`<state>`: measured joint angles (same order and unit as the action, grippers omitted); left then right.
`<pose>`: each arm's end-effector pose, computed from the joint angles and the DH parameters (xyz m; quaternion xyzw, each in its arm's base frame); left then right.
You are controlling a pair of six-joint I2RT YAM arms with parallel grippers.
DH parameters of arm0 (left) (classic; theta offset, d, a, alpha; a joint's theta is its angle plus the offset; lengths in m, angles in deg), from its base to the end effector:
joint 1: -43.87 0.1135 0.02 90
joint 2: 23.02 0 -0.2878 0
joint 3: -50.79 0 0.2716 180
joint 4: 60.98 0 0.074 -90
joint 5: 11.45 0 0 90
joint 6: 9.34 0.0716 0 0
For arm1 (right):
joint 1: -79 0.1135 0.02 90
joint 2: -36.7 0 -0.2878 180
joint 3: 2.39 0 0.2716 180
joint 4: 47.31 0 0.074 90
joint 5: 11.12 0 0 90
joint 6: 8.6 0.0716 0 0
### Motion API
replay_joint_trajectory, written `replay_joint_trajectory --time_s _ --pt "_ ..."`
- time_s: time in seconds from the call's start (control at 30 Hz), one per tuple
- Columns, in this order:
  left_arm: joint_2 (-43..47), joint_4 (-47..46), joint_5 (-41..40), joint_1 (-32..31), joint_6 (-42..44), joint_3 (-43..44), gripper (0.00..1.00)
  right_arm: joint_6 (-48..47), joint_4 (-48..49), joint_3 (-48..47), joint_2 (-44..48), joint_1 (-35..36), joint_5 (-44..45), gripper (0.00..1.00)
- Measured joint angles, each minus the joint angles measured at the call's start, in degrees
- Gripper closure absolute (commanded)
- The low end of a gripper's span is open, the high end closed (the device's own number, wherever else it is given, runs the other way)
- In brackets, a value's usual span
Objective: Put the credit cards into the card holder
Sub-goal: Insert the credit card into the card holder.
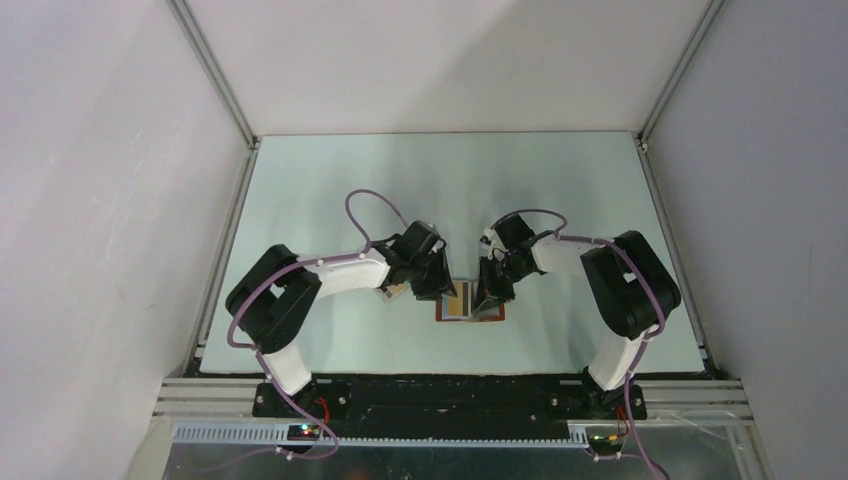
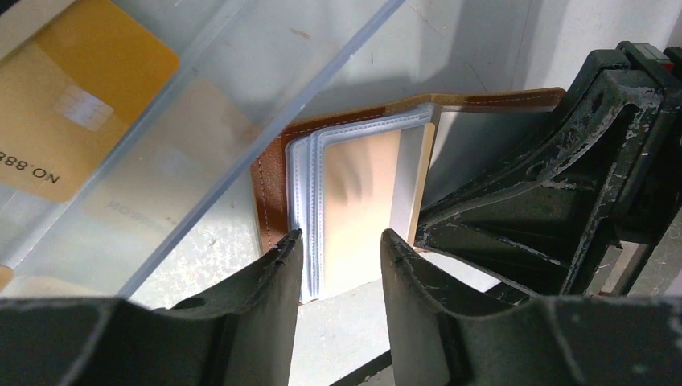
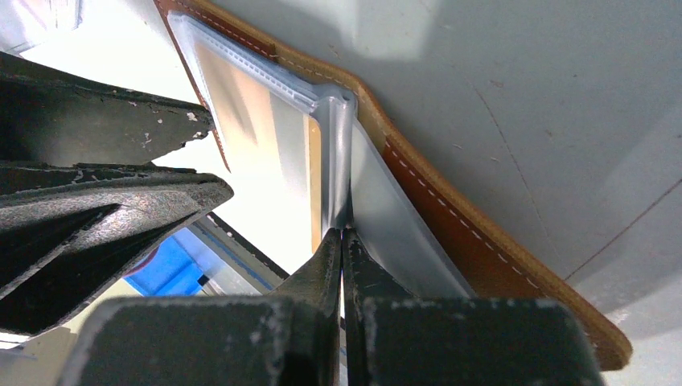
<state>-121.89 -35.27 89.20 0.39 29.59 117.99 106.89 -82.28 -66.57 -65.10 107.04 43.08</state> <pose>0.2618 -0.2665 0.1337 -0.0372 0.9552 -0.2658 0.1243 0.2747 0.1937 0.1034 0.0674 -0.9394 -0.3361 0.0082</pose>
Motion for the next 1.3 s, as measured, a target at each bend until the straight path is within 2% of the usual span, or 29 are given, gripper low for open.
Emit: replay_joint_trajectory --time_s 0.2,0.6,1.0,1.3 --pt "-0.1 0.1 0.0 0.0 0.1 0.1 0.54 0.0 0.0 -0.1 -0.3 0.0 -0.5 1.00" --pt "-1.5 1.5 0.7 0.0 0.1 1.7 0.66 0.0 0.0 -0.1 -0.4 0.0 -0.7 1.00" --pt "0.8 2.5 3.3 0.0 0.1 2.2 0.67 0.0 0.0 -0.3 -0.9 -0.1 -1.4 1.00" --pt "1.6 2.4 1.9 0.0 0.1 1.9 0.63 0.0 0.0 -0.4 -1.0 -0.2 -1.7 1.00"
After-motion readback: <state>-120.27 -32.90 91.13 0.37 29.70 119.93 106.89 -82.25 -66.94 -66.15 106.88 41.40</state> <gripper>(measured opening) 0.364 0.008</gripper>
